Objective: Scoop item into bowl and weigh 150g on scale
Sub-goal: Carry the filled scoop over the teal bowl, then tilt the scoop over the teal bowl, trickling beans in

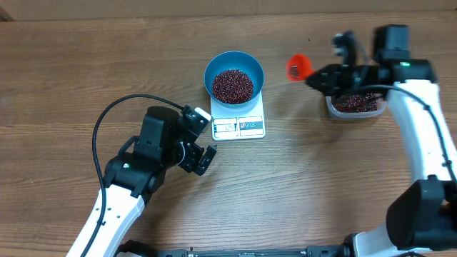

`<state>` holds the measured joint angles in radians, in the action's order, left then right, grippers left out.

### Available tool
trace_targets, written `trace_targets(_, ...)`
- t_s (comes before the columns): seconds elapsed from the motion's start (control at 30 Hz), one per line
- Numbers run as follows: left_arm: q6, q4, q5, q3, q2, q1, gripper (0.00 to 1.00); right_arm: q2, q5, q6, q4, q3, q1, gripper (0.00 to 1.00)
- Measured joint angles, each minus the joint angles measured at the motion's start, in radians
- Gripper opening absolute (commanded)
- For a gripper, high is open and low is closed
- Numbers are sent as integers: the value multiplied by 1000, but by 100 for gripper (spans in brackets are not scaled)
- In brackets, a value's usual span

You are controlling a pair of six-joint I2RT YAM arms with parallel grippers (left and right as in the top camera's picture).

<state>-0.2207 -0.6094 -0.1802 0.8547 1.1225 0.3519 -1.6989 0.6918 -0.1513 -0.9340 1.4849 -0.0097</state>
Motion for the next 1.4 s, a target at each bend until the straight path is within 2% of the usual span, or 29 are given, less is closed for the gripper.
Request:
trace_targets(0.3, 0, 0, 0, 0, 0, 0, 99, 0, -187, 39, 89, 1, 256, 4)
trace_targets(0.57, 0, 0, 0, 0, 0, 0, 99, 0, -357, 47, 156, 1, 402, 4)
trace_targets(0.9, 0, 0, 0, 0, 0, 0, 99, 0, -520, 47, 187, 1, 448, 4)
trace_targets(1.4, 0, 0, 0, 0, 0, 0, 99, 0, -574, -36, 238, 1, 448, 4)
